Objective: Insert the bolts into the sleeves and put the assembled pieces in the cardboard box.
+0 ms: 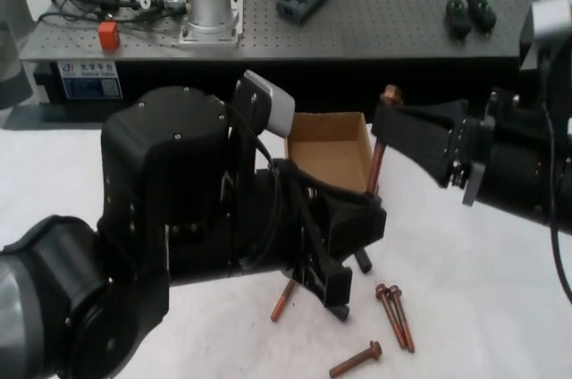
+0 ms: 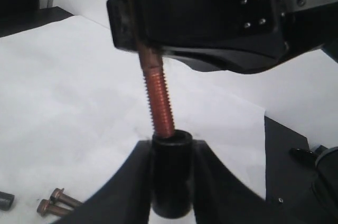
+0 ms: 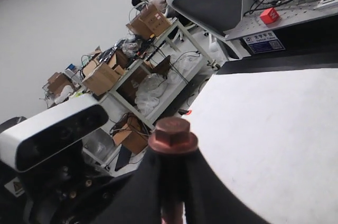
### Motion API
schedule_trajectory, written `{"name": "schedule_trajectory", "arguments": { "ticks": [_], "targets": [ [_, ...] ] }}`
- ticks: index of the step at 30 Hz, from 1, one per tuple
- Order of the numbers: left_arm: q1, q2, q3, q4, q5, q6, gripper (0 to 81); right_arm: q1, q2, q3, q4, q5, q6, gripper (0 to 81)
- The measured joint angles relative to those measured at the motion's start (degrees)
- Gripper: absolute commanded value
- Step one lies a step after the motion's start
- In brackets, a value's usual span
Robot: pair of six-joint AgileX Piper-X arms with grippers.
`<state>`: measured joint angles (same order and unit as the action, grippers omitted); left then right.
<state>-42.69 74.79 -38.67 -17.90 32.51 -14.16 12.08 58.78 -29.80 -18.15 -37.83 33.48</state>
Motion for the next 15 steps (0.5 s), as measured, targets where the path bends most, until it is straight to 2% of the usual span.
{"name": "schedule_trajectory", "arguments": {
  "ticks": [6, 15],
  "targets": [
    [0.0, 0.0, 0.31, 0.5, 0.37, 0.0, 0.6, 2.61, -0.25, -0.13, 3.13, 0.0, -3.95, 0.4],
    [-0.13, 0.0, 0.31, 0.23, -0.38, 0.0, 0.6, 2.68, -0.42, -0.25, 3.46, 3.66, -5.69, 0.4]
  ]
}}
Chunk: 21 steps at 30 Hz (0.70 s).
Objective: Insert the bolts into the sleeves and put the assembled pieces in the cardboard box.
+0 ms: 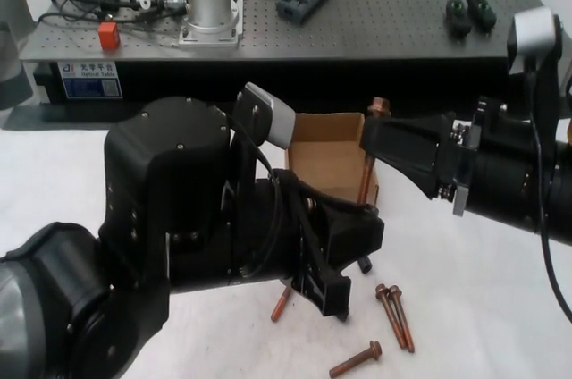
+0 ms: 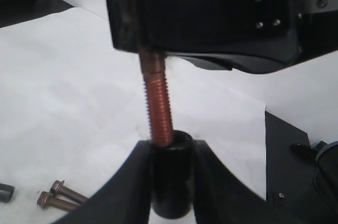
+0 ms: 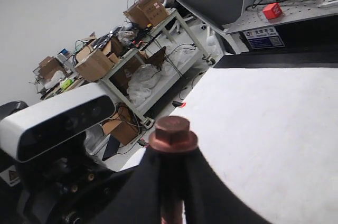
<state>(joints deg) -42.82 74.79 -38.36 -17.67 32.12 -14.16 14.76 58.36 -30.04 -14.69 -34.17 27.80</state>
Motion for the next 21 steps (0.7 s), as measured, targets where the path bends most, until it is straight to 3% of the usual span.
{"name": "schedule_trajectory", "arguments": {
  "ticks": [7, 13, 21],
  "targets": [
    [0.0, 0.0, 0.0, -0.9, -0.77, 0.0, 0.6, -1.73, 0.0, 0.14, 0.28, 0.32, -0.37, 0.4],
    [0.0, 0.0, -0.49, -2.48, -2.64, 0.0, 0.6, -2.11, 0.0, 0.53, 1.73, -4.04, -0.6, 0.4],
    [0.15, -0.29, -0.51, -3.02, -0.01, 0.0, 0.6, -2.11, 0.0, 0.53, -1.11, -1.43, -1.35, 0.4]
  ]
}}
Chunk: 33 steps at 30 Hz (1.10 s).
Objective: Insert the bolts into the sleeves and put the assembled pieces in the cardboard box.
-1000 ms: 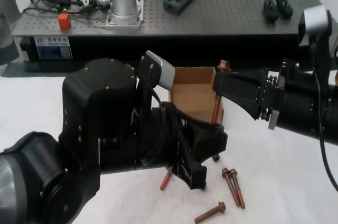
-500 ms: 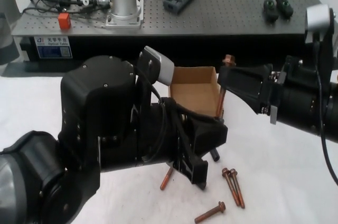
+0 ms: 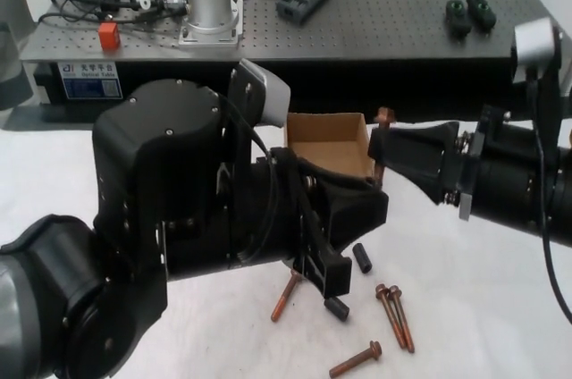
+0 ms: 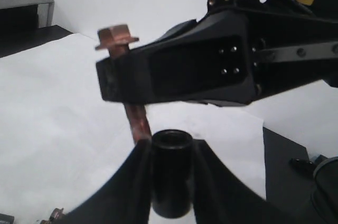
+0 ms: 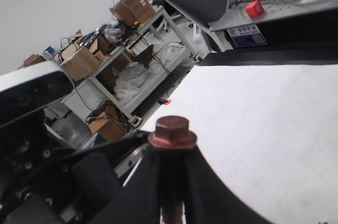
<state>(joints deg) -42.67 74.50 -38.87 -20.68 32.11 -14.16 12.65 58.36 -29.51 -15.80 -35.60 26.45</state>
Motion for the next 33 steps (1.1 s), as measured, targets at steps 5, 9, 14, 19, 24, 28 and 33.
{"name": "schedule_trajectory", "arguments": {
  "ticks": [5, 9, 14, 19, 24, 28, 33],
  "targets": [
    [0.0, 0.0, 0.0, 2.1, 1.14, 0.0, 0.6, 0.0, -0.22, 0.0, -4.25, 0.75, -0.01, 0.4],
    [0.0, 0.0, 0.0, 2.36, 1.17, 0.0, 0.6, 0.0, -1.06, 0.0, -4.55, -0.57, 1.09, 0.4],
    [0.0, 0.0, 0.0, 2.36, 1.17, 0.0, 0.6, 0.0, -1.11, 0.0, -3.13, -2.78, 2.01, 0.4],
    [0.0, 0.0, 0.0, 2.54, 1.35, 0.0, 0.6, 0.0, -1.11, 0.0, -1.41, -3.9, 2.01, 0.4],
    [0.0, 0.0, 0.0, 2.54, 1.35, 0.0, 0.6, 0.0, -1.11, 0.0, -0.02, -5.63, 2.01, 0.4],
    [0.0, 0.0, 0.0, 2.83, 1.02, 0.0, 0.6, 0.0, -1.11, 0.0, 1.22, -5.63, 1.84, 0.2],
    [-0.14, 0.0, 0.0, 2.49, -1.98, 2.85, 0.6, 0.0, -1.11, 0.0, 2.18, -8.41, -0.48, 25.9]
  ]
}}
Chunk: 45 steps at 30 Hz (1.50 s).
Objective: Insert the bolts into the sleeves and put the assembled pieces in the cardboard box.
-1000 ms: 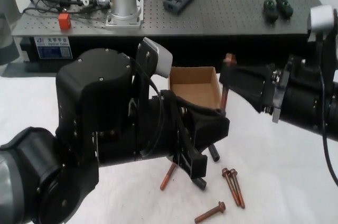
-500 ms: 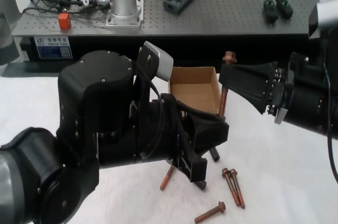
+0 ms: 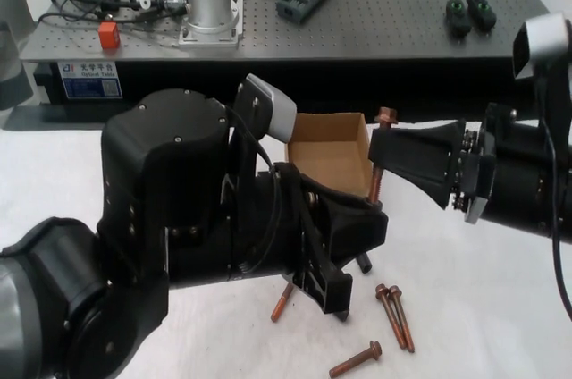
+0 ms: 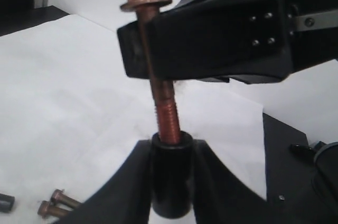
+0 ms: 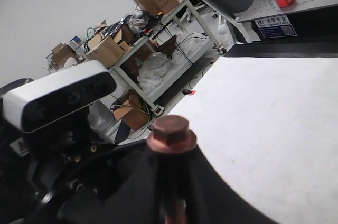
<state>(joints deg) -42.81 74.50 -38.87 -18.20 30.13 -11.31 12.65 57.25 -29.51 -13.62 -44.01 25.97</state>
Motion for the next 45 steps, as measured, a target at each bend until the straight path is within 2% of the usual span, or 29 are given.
{"name": "schedule_trajectory", "arguments": {
  "ticks": [2, 3, 9, 10, 15, 18, 19, 23, 26, 27, 29, 33, 41, 43, 45],
  "targets": [
    [0.0, 0.0, 0.0, -0.58, -1.21, 1.68, 0.6, 0.12, 0.0, 0.0, 0.11, -0.34, -0.24, 38.4],
    [0.0, 0.0, 0.0, -1.07, -1.83, 2.56, 0.6, 0.12, 0.0, 0.0, 0.12, -0.5, -0.49, 41.6],
    [0.0, 0.0, -0.15, -4.05, -6.56, 3.8, 0.6, -1.46, -0.49, 0.0, 0.38, -0.67, -1.42, 40.5],
    [0.18, 0.13, -0.46, -4.1, -6.56, 3.8, 0.6, -2.37, -0.95, 0.0, 0.87, -0.46, -1.43, 40.5],
    [2.67, 4.88, -5.59, -4.23, -17.29, -4.24, 0.6, -10.6, -6.44, 0.0, 9.12, 2.17, -1.87, 40.5],
    [5.82, 13.51, -15.87, 0.72, -19.88, -8.4, 0.6, -15.2, -9.67, 0.0, 16.72, 5.06, -2.12, 40.5],
    [7.4, 20.32, -25.18, 7.68, -20.15, -9.52, 0.6, -16.43, -10.23, 0.0, 18.85, 6.15, -2.25, 40.5],
    [9.52, 35.36, -45.37, 24.05, -20.25, -9.04, 0.6, -18.84, -11.12, 0.0, 27.55, 10.44, -3.89, 40.5],
    [9.81, 51.5, -66.61, 38.92, -20.17, -7.64, 0.6, -18.96, -11.12, 0.0, 35.04, 17.69, -7.99, 40.5],
    [9.81, 54.2, -70.16, 41.03, -19.89, -7.46, 0.6, -18.96, -10.82, 0.0, 38.42, 21.12, -9.58, 40.5],
    [9.81, 58.68, -76.05, 44.26, -19.45, -7.45, 0.6, -18.78, -9.98, 0.0, 41.68, 23.62, -10.95, 40.5],
    [9.81, 63.94, -82.3, 48.23, -18.22, -7.77, 0.0, -17.62, -6.58, 0.0, 45.19, 26.4, -12.31, 40.5],
    [9.81, 67.35, -85.21, 52.69, -16.52, -10.07, 14.1, -11.13, 6.69, -2.03, 44.77, 31.53, -13.04, 40.5],
    [9.81, 67.33, -85.34, 53.13, -16.41, -10.39, 16.0, -8.35, 12.8, -4.52, 43.7, 34.11, -14.3, 40.5],
    [9.81, 67.33, -85.52, 53.4, -16.3, -10.41, 16.2, -7.41, 15.05, -5.65, 43.46, 35.21, -15.05, 40.5]
  ]
}}
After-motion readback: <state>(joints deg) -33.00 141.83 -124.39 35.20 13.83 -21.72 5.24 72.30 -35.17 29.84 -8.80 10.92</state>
